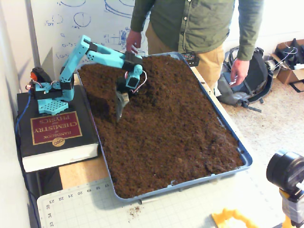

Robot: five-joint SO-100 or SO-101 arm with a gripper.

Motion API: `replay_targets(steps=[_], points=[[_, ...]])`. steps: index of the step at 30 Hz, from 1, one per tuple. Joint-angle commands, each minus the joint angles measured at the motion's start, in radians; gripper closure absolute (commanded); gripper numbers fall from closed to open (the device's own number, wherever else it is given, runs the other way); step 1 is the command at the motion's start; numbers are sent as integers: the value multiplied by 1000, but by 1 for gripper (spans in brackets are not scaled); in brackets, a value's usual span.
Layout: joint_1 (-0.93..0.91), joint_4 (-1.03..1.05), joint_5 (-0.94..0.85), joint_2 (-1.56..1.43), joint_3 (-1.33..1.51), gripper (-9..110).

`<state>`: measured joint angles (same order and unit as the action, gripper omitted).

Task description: Build a berm.

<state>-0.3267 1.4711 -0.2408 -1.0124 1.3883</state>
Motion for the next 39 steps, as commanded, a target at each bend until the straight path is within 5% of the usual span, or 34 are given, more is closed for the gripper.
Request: replay_targets(steps=[1,17,39], points=[[-21,-34,-9,12,-23,101],[28,-327,-9,124,-120,101],[67,-348,-9,204,-537,101]])
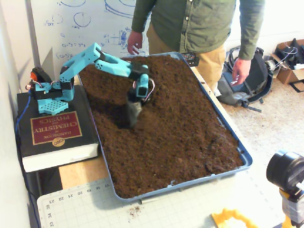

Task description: Build a berm.

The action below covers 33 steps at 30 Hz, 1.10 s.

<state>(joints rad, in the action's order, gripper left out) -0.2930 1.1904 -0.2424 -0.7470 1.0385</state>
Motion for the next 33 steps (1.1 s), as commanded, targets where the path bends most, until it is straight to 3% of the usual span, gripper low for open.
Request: replay_targets(steps=[1,10,27,33], points=[[35,-67,-8,-63,-198,101],[58,-64,-6,-78,-288,101],[87,-43,12,-402,-287,101],[52,213,-8,-463,-167,101]])
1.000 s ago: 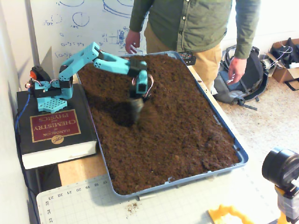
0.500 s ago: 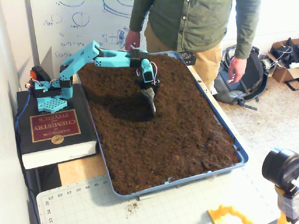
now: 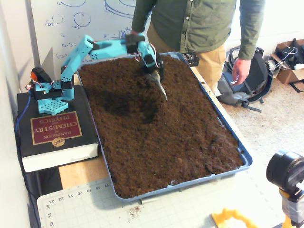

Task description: Build a berm.

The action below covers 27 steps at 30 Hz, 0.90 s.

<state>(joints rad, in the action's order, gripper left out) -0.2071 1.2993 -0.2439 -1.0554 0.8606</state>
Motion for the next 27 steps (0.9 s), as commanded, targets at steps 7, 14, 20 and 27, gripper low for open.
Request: replay_targets(steps=[7,14,20,27], points=[[-129,442,-6,-170,184,101],[-209,311,-6,-169,434,101],[-244,127,-8,-114,523,101],[-281,29,-78,8,520,101]])
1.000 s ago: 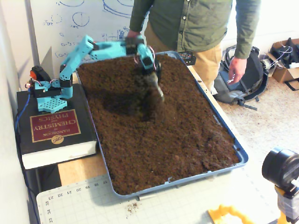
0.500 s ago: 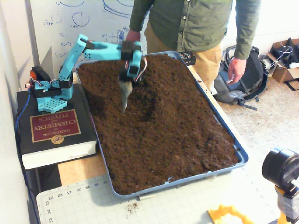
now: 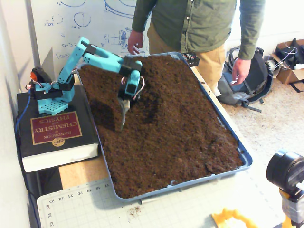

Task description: Build a berm.

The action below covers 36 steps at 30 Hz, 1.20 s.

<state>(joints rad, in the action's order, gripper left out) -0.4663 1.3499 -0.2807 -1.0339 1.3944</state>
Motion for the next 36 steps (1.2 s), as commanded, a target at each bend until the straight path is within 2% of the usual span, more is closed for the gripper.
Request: replay_targets(steps=[1,15,36], points=[[-26,-29,-64,2,-14,101],[-35,-272,-112,150,-17,101],[-26,-558,-115,173,-57,101]])
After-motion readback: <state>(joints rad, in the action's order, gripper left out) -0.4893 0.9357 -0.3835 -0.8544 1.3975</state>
